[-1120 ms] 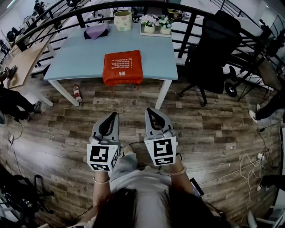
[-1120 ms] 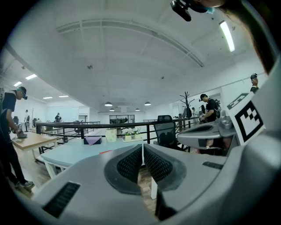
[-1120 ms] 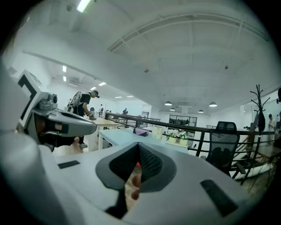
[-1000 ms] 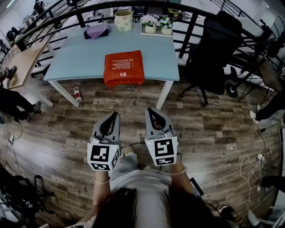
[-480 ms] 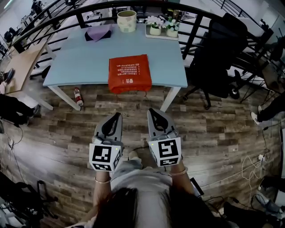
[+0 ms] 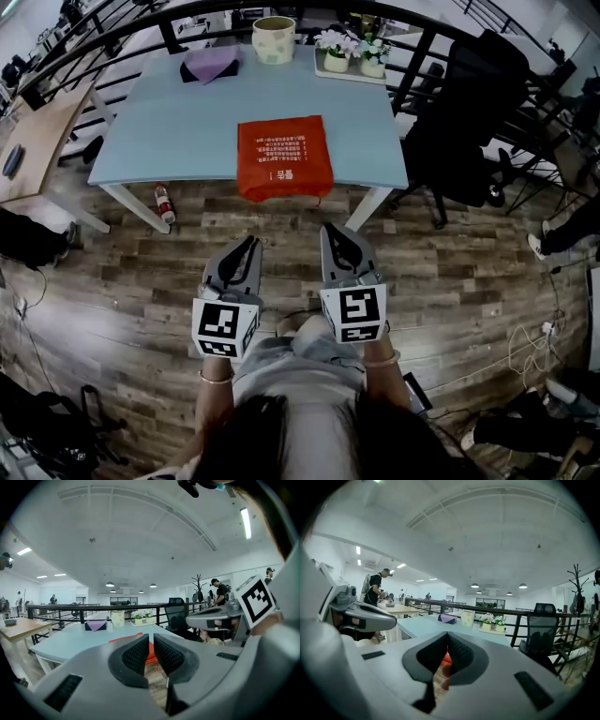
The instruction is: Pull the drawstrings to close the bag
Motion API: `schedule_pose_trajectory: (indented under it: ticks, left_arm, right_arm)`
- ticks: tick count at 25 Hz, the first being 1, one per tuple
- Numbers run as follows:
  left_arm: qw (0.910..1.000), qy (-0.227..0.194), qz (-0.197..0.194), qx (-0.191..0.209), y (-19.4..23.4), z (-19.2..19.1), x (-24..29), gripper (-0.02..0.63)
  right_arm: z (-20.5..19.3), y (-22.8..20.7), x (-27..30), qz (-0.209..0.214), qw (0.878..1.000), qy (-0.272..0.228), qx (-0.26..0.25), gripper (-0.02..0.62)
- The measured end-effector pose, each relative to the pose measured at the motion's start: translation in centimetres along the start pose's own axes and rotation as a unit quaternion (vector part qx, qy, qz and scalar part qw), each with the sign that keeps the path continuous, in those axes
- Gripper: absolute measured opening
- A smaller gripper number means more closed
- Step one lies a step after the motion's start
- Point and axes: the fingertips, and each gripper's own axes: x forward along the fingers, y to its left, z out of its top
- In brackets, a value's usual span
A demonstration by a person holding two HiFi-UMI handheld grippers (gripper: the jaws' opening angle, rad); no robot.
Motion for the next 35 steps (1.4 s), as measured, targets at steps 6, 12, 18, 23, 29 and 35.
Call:
schedule_pose_trajectory:
  ticks: [6,12,18,23,29,35]
  left_arm:
    - [1.0,-0.002,-0.006,-0.004,1.6,-0.2,1.7,0.028]
    - [0.9996,0.023,-0.014,-0.013,2.9,-1.2,4.1,0.028]
    - [0.9993,0.03,-0.007,-0.021,4.7,-1.3,7.2,0.028]
    - [0.9983,0.051,-0.003,-0.028,5.6,-2.4,9.7,0.029]
    - [0.9976,0.059,0.002,-0.035,6.2,-3.6,12.3,0.029]
    - [0.9953,0.083,0.011,-0.048,7.2,-5.8,14.5,0.066]
  right_arm:
    - [0.0,0.3,2.3,-0.003,1.0,0.006,-0.001,0.026]
    - [-0.4,-0.7,4.9,-0.002,1.0,0.018,0.003,0.028]
    - [-1.0,-2.4,7.9,0.002,0.999,0.032,0.005,0.028]
    - [-2.4,-3.8,10.3,0.008,0.999,0.053,0.01,0.028]
    - [-4.2,-5.0,12.8,0.023,0.997,0.07,0.021,0.028]
    - [-6.4,-5.8,14.7,0.041,0.995,0.087,0.032,0.029]
